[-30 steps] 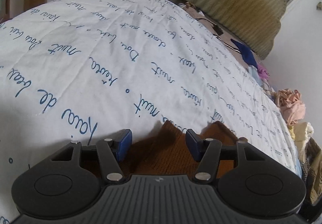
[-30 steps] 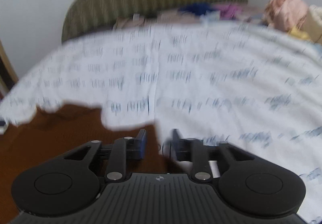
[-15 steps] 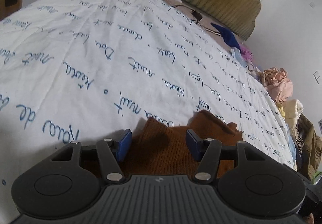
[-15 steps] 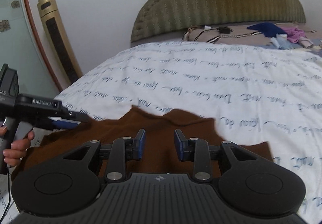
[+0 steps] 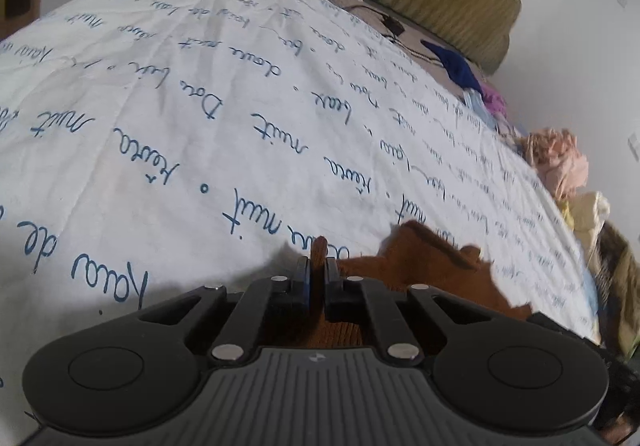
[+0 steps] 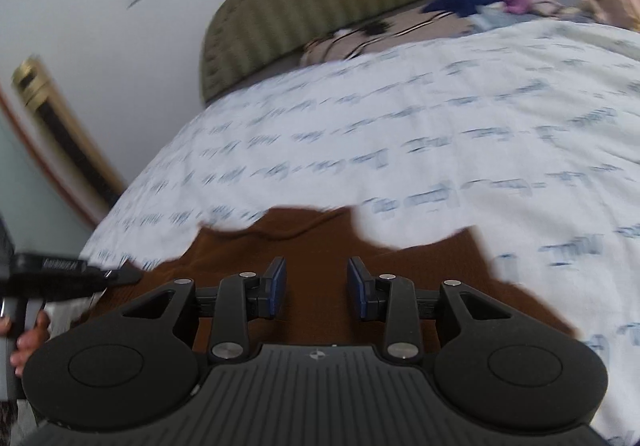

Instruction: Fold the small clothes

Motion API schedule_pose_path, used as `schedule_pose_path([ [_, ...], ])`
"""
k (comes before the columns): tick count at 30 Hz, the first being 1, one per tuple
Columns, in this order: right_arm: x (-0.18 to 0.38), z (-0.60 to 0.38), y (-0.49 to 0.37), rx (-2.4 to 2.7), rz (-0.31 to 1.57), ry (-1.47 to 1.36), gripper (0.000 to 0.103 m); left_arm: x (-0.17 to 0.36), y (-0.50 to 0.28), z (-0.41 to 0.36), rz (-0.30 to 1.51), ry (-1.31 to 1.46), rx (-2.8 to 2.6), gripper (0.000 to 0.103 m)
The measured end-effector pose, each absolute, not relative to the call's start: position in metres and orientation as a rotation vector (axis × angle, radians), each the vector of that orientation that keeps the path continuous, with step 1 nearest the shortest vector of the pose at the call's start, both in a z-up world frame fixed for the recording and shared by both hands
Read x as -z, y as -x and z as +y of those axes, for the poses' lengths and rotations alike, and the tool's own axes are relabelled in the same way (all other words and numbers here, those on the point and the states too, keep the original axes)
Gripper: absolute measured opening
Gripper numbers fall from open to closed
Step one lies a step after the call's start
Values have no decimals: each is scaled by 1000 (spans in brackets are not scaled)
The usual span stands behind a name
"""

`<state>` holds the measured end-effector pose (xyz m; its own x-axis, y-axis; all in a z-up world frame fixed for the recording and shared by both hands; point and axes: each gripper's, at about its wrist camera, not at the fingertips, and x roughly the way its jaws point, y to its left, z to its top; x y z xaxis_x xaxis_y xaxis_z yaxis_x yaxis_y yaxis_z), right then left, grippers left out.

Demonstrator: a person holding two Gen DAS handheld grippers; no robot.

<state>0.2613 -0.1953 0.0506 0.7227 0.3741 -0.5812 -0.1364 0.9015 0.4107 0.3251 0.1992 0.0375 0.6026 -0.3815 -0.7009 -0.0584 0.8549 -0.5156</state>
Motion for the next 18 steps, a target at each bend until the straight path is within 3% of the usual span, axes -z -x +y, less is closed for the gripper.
schedule_pose_path([
  [4, -52, -241, -261, -181, 667, -437, 40, -40, -325, 203, 886, 563, 204, 4],
  [6, -52, -258, -262, -137, 653, -451, 51, -41, -324, 200, 879, 555, 210, 4],
  [8, -47, -269, -267, -156, 694, -470, 55, -41, -323, 199, 867, 572, 213, 4],
  [14, -23, -260, -282, -200, 781, -462, 54, -49, -330, 199, 842, 607, 206, 4],
  [16, -18, -254, -286, -200, 793, -449, 35, -50, -332, 200, 834, 609, 206, 4],
  [17, -16, -252, -289, -201, 799, -439, 12, -51, -333, 201, 828, 620, 203, 4],
  [18, -17, -251, -289, -211, 801, -445, 11, -52, -334, 202, 823, 629, 203, 4],
])
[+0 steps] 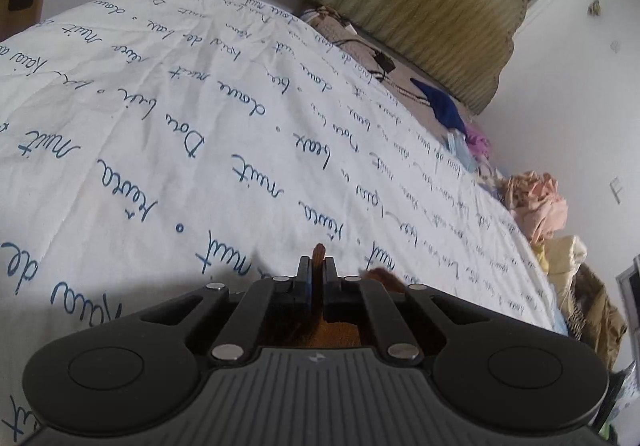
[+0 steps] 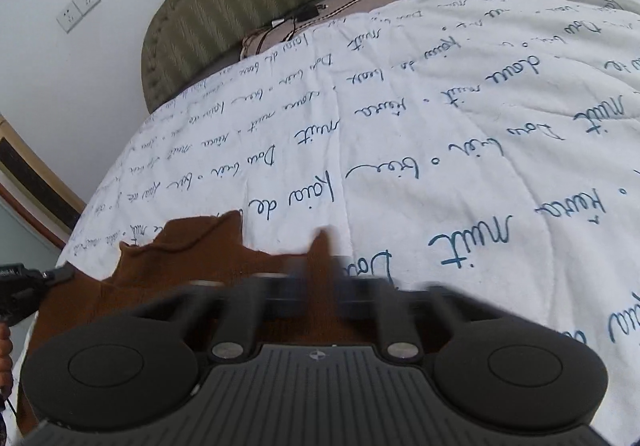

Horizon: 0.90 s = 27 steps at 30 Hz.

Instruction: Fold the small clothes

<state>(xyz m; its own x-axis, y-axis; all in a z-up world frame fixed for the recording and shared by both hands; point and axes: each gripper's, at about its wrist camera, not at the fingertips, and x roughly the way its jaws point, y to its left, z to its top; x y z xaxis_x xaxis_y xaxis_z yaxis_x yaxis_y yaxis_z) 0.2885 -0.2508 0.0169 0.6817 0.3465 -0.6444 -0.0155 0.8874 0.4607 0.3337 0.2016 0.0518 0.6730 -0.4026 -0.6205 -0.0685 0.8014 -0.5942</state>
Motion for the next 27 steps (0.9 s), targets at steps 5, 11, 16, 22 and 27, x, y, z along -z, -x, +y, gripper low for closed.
schedule_pose_path([
  [5, -35, -245, -278, -187, 715, -355, 11, -58, -341, 206, 779, 652, 165, 4],
  [11, -44, -243, -274, -140, 654, -279, 10, -57, -338, 200, 779, 606, 161, 4],
  [16, -16, -237, -293, -100, 791, -219, 11, -58, -311, 184, 793, 541, 246, 4],
  [22, -43, -252, -261, -79, 647, -308, 46, -68, -265, 145, 784, 416, 408, 4],
  [27, -69, -238, -194, -270, 644, -258, 46, -60, -227, 122, 768, 258, 418, 4],
])
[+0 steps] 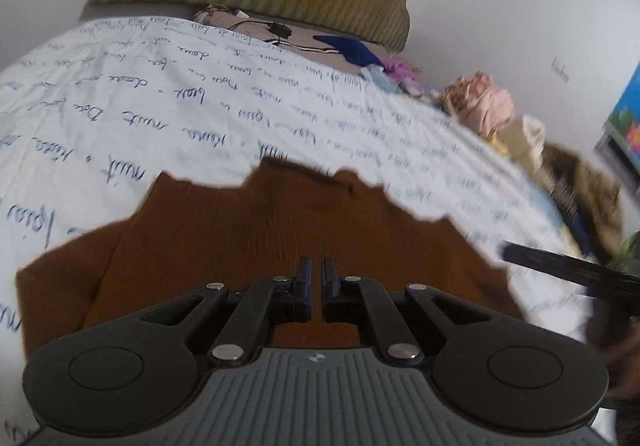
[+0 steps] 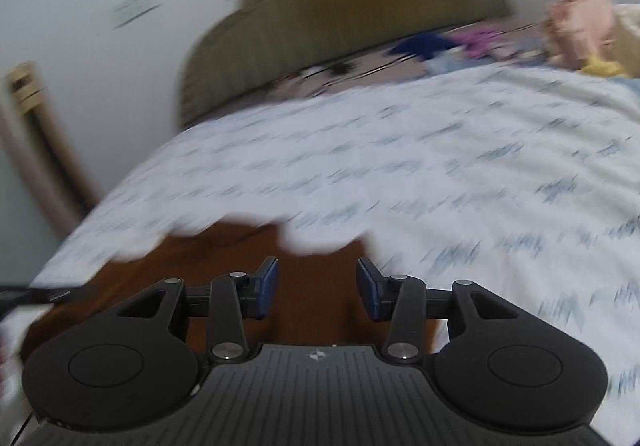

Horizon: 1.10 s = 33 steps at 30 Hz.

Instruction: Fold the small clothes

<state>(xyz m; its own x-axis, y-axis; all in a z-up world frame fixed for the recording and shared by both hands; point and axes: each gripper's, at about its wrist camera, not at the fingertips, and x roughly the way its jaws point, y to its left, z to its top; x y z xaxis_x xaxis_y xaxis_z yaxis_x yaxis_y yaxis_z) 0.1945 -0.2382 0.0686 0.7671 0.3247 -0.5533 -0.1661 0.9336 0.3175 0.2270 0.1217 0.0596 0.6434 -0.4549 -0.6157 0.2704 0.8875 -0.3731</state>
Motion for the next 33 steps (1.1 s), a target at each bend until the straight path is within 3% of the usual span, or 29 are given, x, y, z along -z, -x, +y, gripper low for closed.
schedule_pose_path([
  [4, -63, -217, -139, -355, 730, -125, 45, -35, -226, 121, 796, 106, 289, 4],
  [6, -48, -209, -123, -286, 793, 9, 41, -18, -234, 141, 806, 164, 268, 3],
  [9, -20, -217, -101, -233, 805, 98, 46, -14, -240, 162, 809, 238, 313, 2],
  [20, -56, -201, -78, -385, 724, -52, 47, -45, -182, 153, 749, 207, 352, 3],
  [24, -45, -159, -79, -471, 736, 18, 45, -35, -163, 134, 754, 88, 321, 3],
  [27, -22, -144, -85, -435, 804, 97, 44, -26, -164, 146, 768, 178, 312, 3],
  [30, -39, -141, -86, -453, 864, 123, 44, -33, -167, 159, 779, 242, 291, 3],
  [33, -79, -139, -92, -502, 797, 74, 44, -35, -164, 164, 764, 238, 275, 3],
])
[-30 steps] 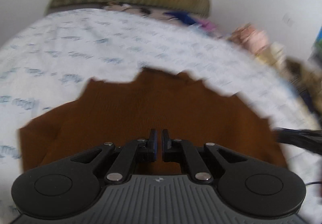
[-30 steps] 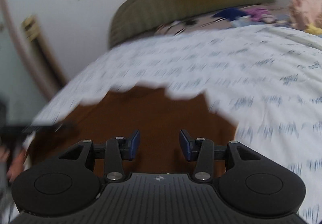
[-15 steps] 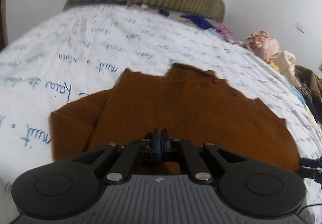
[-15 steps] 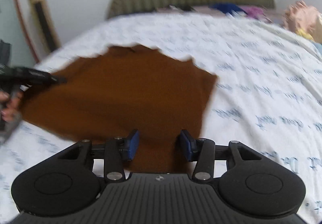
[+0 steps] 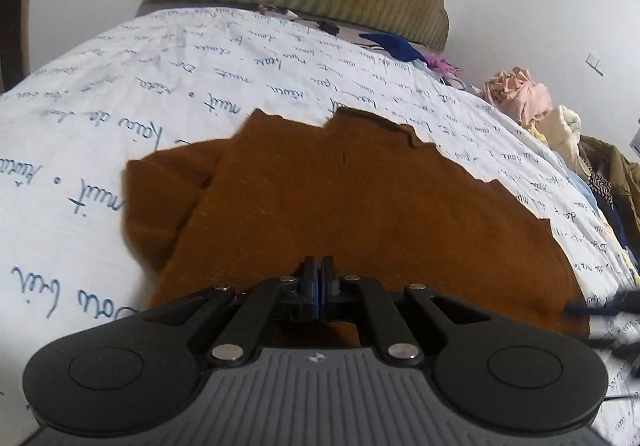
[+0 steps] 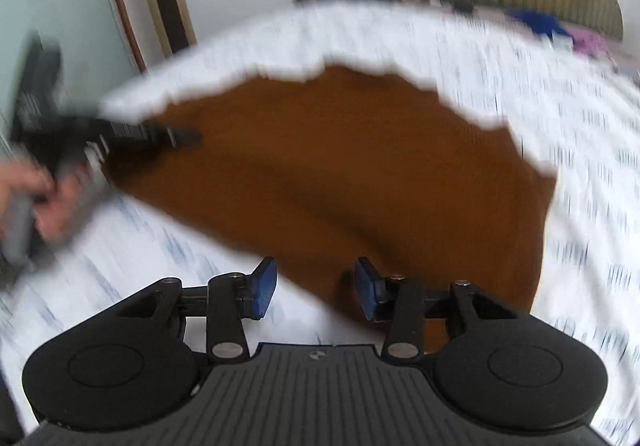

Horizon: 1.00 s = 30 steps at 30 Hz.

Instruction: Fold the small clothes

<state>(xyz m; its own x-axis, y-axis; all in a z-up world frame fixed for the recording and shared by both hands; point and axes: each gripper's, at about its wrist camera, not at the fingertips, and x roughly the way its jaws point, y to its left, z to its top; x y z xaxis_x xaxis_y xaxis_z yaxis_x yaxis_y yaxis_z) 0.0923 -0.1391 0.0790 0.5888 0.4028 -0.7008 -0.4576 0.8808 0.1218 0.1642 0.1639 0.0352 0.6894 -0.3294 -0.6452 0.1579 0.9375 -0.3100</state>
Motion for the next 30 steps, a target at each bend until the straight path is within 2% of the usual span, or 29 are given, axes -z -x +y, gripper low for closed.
schedule_pose_path([
  [5, -115, -97, -169, -564, 733, 9, 44, -35, -159, 169, 744, 269, 220, 4],
  [11, -64, -12, -285, -554, 860, -4, 44, -38, -154, 189, 764, 317, 208, 3],
  [14, -43, 16, -293, -531, 845, 6, 52, -38, -154, 195, 779, 312, 222, 3],
  [19, -35, 47, -303, -505, 804, 55, 55, -39, -156, 189, 790, 274, 218, 3],
  [25, -44, 60, -310, -491, 820, 114, 57, -40, -155, 184, 795, 254, 205, 3],
  [30, -80, 43, -279, -527, 714, 68, 56, -44, -153, 185, 799, 249, 211, 3],
])
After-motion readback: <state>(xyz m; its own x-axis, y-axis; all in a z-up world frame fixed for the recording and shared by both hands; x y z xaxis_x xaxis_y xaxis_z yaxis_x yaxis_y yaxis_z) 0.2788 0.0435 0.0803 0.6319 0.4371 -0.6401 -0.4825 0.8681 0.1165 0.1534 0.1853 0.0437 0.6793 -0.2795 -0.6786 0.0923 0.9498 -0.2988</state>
